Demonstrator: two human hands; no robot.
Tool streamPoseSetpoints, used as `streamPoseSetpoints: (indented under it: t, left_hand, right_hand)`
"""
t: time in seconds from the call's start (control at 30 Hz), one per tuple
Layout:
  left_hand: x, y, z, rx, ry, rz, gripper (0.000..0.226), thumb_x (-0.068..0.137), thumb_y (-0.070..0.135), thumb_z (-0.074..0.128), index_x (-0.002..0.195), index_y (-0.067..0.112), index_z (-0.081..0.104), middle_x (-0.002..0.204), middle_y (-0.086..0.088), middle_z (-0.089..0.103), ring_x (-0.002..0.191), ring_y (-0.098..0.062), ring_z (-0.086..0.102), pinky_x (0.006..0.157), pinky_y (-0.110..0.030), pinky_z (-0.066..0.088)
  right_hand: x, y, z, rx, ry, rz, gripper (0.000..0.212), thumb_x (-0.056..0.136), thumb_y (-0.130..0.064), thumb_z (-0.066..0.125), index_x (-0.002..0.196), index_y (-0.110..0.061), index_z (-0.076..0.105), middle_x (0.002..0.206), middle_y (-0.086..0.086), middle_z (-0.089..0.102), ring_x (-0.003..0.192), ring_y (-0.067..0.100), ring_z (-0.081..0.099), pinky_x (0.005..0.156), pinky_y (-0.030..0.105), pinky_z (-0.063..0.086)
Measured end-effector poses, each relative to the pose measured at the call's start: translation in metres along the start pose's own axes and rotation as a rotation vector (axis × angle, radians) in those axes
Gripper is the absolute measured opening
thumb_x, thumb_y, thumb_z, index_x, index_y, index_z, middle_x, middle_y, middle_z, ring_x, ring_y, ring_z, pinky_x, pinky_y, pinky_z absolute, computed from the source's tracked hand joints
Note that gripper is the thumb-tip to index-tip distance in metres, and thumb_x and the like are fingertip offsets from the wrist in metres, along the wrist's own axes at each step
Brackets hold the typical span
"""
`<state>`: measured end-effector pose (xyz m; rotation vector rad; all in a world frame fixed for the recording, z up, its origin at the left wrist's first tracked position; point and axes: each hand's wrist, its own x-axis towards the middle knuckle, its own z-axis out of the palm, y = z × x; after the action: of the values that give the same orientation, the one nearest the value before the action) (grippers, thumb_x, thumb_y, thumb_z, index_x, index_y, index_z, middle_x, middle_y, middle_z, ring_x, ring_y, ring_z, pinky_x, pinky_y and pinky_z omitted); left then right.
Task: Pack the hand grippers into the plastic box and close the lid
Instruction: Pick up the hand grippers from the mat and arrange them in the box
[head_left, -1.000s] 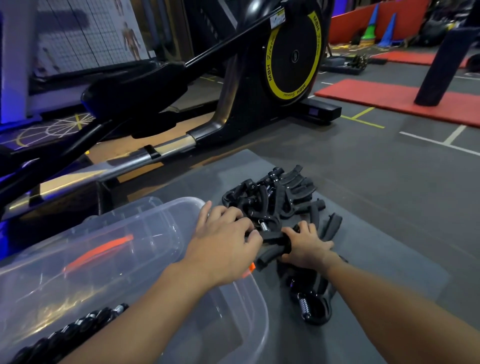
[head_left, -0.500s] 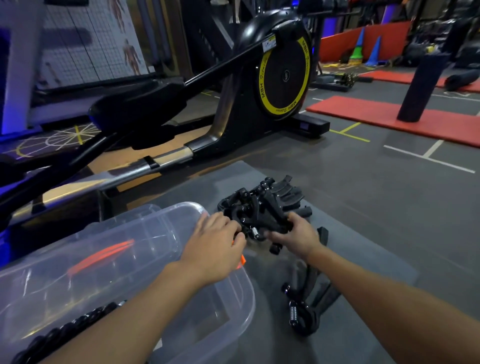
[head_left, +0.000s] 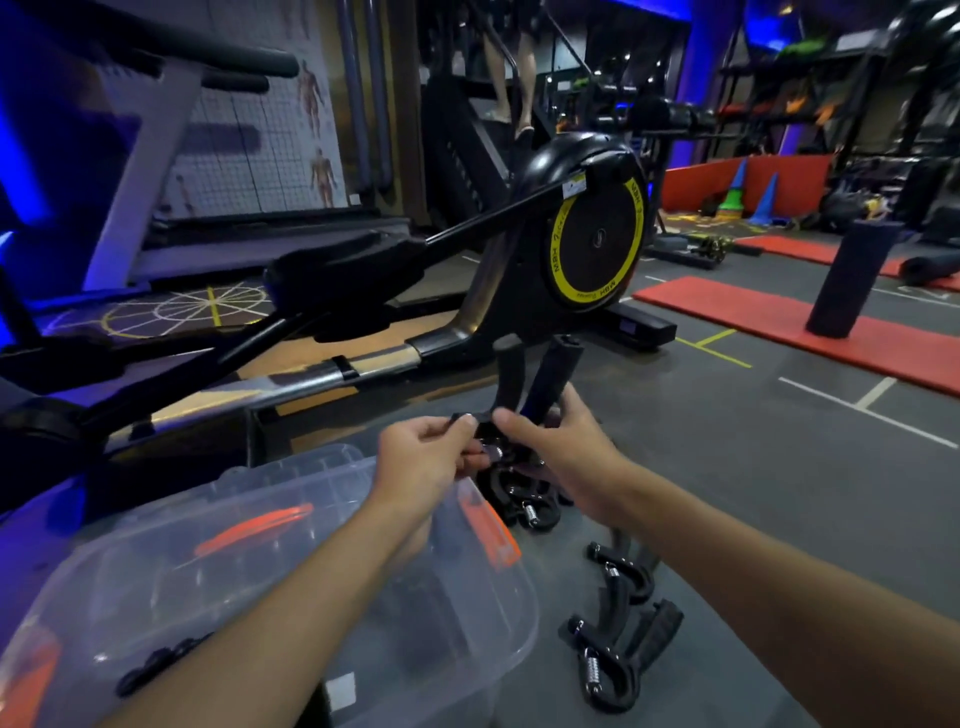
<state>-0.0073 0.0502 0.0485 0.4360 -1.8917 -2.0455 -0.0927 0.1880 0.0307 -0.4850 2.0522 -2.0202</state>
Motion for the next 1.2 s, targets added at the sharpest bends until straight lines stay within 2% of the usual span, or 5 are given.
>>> streamPoseSetpoints:
  t: [0.17,0.3,0.53,0.77,1.2]
  left_hand:
    - [-0.006,0.008,-0.049,-0.107,0.096,-0.035,0.011,0.091,0.006,0.065,0.097,-0.002,0.064,0.081,-0.018,0.069,0.068,-0.025,0.069,0.073,-0.040,0.062]
    - [-0.008,0.004,-0.102,0.027,0.100,0.038,0.011,0.090,0.005,0.066,0.098,-0.002,0.066,0.089,-0.020,0.073,0.078,-0.028,0.074,0.071,-0.032,0.062]
    - [-0.001,-0.035,-0.158,0.572,-0.005,0.135,0.008,0.082,0.003,0.075,0.087,0.004,0.069,0.078,-0.009,0.068,0.077,-0.030,0.071,0.076,-0.040,0.061]
    - [0.015,-0.100,-0.166,0.859,-0.103,0.109,0.018,0.075,0.023,0.081,0.070,0.023,0.064,0.071,0.005,0.067,0.070,-0.011,0.065,0.073,-0.039,0.054]
    - [0.027,-0.149,-0.199,1.230,-0.171,-0.023,0.021,0.074,0.038,0.076,0.073,0.030,0.057,0.086,0.006,0.067,0.087,-0.020,0.063,0.081,-0.036,0.051]
  right_hand:
    - [-0.019,-0.004,0.017,-0.225,-0.356,-0.070,0.027,0.093,-0.017,0.056,0.117,-0.028,0.057,0.106,-0.005,0.061,0.095,0.013,0.055,0.087,0.039,0.048]
    - [-0.026,0.012,0.030,-0.803,-0.607,-0.114,0.067,0.096,-0.019,0.048,0.150,-0.042,0.017,0.141,-0.005,0.049,0.128,0.015,0.047,0.107,0.040,0.041]
    - [-0.027,0.043,0.055,-0.672,-0.334,-0.022,0.057,0.099,-0.031,0.047,0.151,-0.023,0.025,0.150,-0.003,0.037,0.136,0.006,0.036,0.109,0.021,0.026]
    - [-0.016,0.060,0.076,-0.948,-0.232,-0.095,0.060,0.097,-0.047,0.039,0.151,-0.028,0.024,0.155,-0.010,0.030,0.143,0.007,0.025,0.114,0.038,0.030]
    - [-0.017,0.064,0.082,-1.250,-0.281,-0.205,0.066,0.093,-0.056,0.035,0.151,-0.031,0.018,0.158,-0.011,0.025,0.147,0.004,0.008,0.116,0.041,0.020]
